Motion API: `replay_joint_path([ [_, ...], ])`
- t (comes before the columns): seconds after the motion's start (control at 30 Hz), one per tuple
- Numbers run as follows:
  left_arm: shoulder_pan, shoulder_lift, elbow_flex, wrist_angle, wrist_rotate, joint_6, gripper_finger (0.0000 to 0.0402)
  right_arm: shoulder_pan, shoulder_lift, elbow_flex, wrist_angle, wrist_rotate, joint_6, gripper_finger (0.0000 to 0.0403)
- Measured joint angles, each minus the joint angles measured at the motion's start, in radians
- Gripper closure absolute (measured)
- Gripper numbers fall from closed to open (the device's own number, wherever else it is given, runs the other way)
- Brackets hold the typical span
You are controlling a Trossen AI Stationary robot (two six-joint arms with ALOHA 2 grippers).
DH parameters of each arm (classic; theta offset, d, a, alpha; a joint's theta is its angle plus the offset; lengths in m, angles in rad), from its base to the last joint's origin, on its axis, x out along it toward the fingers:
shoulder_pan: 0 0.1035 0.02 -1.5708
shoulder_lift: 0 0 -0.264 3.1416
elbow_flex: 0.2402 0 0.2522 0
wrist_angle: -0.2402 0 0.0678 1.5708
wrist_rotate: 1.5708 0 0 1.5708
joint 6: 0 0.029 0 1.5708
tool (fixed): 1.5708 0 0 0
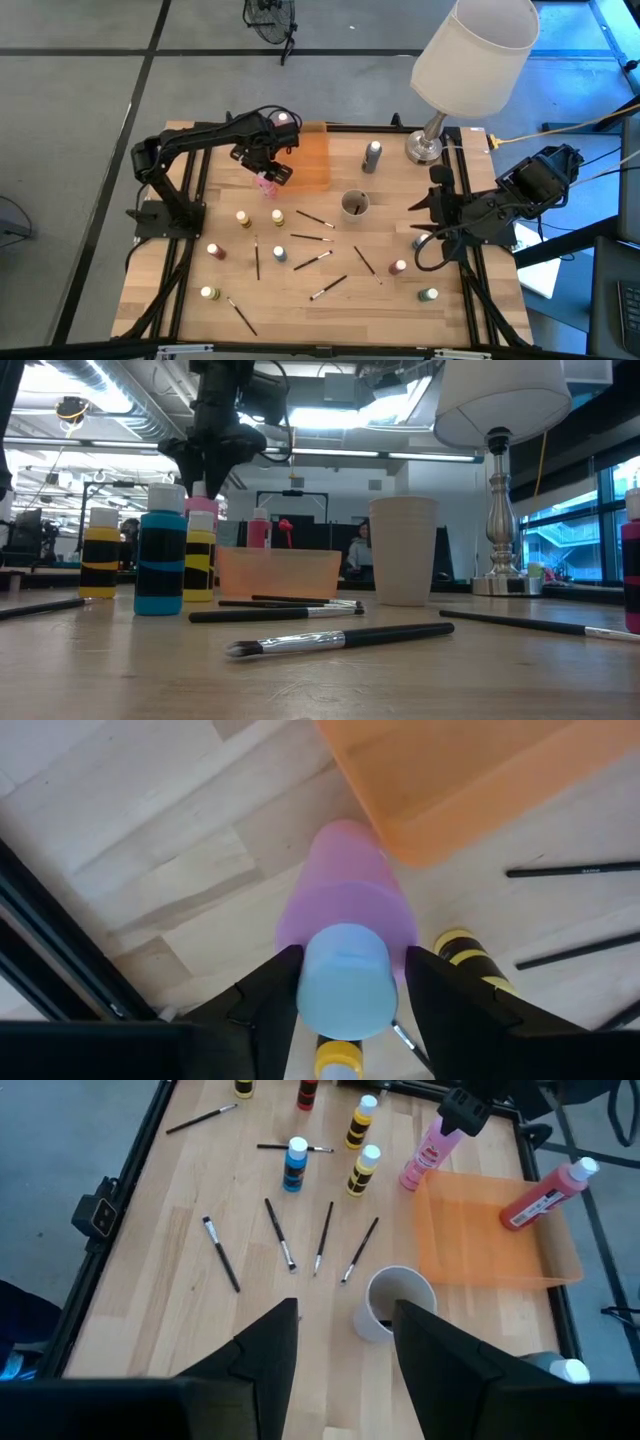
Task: Pick & Place Paint Supplies
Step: Put the large pink paint bottle into the orange bin
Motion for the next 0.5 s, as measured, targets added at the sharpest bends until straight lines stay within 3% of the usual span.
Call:
replay_joint_path([
  [0.2,0.000,0.000,0.010,-0.001,0.000,0.002,0.0231,-0.016,0.000,0.000,0.004,0.003,-0.009,0.0233],
  [0.5,0.001,0.001,0.009,0.002,0.004,0.027,0.0284,-0.016,0.000,0.000,0.004,0.003,-0.009,0.0233],
])
